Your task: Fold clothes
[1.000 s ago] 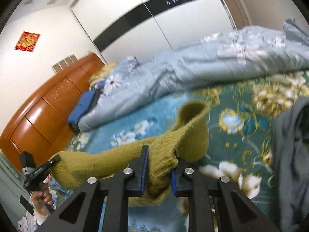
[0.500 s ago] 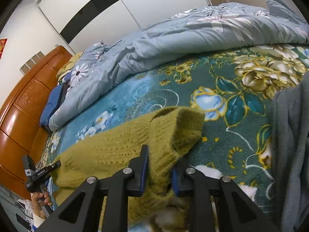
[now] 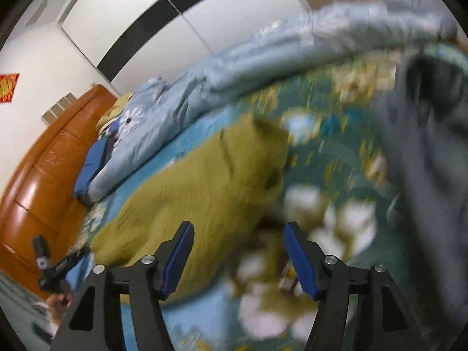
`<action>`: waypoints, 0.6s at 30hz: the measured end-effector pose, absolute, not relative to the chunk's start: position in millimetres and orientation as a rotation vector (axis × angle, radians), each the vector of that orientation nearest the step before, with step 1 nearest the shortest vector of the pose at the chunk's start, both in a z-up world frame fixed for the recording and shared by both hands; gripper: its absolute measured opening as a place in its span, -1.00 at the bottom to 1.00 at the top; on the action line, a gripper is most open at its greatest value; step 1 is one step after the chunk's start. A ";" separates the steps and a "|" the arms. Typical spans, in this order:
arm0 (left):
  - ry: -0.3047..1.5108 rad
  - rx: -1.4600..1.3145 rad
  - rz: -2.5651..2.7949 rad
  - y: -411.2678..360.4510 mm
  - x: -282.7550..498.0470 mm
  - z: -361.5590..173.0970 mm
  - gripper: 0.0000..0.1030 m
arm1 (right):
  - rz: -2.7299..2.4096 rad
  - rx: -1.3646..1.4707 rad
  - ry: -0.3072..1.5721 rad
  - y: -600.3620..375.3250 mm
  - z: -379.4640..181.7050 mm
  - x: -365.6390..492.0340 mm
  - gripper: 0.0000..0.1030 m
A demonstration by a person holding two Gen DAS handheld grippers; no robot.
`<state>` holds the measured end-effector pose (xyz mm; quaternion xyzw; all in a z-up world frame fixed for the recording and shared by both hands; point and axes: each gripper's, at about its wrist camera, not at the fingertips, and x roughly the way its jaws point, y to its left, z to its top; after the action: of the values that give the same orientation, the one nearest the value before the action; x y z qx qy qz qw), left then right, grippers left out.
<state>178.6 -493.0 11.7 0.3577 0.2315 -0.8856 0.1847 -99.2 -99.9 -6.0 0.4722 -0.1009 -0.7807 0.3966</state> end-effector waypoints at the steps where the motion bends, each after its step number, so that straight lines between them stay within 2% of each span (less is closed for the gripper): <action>1: 0.643 1.031 -2.547 -486.6 162.9 14.7 0.16 | -1.949 1.214 -0.271 -103.4 -13.3 -94.2 0.32; 5: 0.590 1.148 -2.686 -464.5 98.7 16.8 0.16 | -1.868 1.243 -0.317 -121.2 -32.4 -77.7 0.34; 9: 0.427 1.273 -2.693 -448.8 39.2 4.3 0.16 | -1.813 1.265 -0.382 -137.0 -46.0 -69.0 0.37; 12: 0.399 1.373 -2.718 -449.7 13.8 -9.7 0.16 | -1.789 1.272 -0.397 -146.0 -52.5 -65.3 0.37; 18: 0.217 1.516 -2.735 -443.2 -18.9 -22.1 0.17 | -1.780 1.252 -0.423 -152.9 -56.3 -63.7 0.38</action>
<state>-18.9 -443.2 -22.1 0.4837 0.0691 -0.8725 0.0036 -63.7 -152.9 -56.3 0.5055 -0.1706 -0.7187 0.4459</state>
